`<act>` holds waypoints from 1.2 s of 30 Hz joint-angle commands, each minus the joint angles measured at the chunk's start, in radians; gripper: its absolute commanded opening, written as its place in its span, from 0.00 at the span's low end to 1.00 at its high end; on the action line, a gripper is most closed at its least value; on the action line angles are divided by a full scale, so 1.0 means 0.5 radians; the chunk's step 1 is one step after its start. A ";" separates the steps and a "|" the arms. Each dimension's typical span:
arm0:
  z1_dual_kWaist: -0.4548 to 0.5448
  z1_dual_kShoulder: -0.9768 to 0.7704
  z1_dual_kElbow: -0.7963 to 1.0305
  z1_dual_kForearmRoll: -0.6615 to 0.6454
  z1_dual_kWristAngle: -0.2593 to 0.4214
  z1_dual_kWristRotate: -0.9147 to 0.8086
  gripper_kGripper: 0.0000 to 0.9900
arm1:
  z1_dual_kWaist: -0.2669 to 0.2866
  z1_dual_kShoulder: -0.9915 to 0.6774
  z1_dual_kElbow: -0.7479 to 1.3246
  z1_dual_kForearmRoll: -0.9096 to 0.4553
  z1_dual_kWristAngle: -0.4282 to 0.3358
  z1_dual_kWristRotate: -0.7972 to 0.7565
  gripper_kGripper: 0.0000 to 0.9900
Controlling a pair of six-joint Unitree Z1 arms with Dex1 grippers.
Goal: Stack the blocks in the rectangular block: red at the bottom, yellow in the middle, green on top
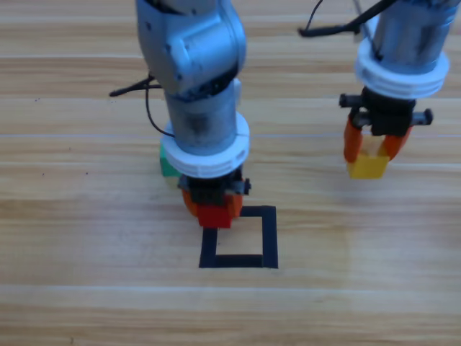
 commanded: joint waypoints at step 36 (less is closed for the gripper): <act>-0.155 0.235 -0.082 -0.095 -0.038 -0.226 0.03 | 0.050 -0.087 0.145 -0.022 0.026 0.096 0.00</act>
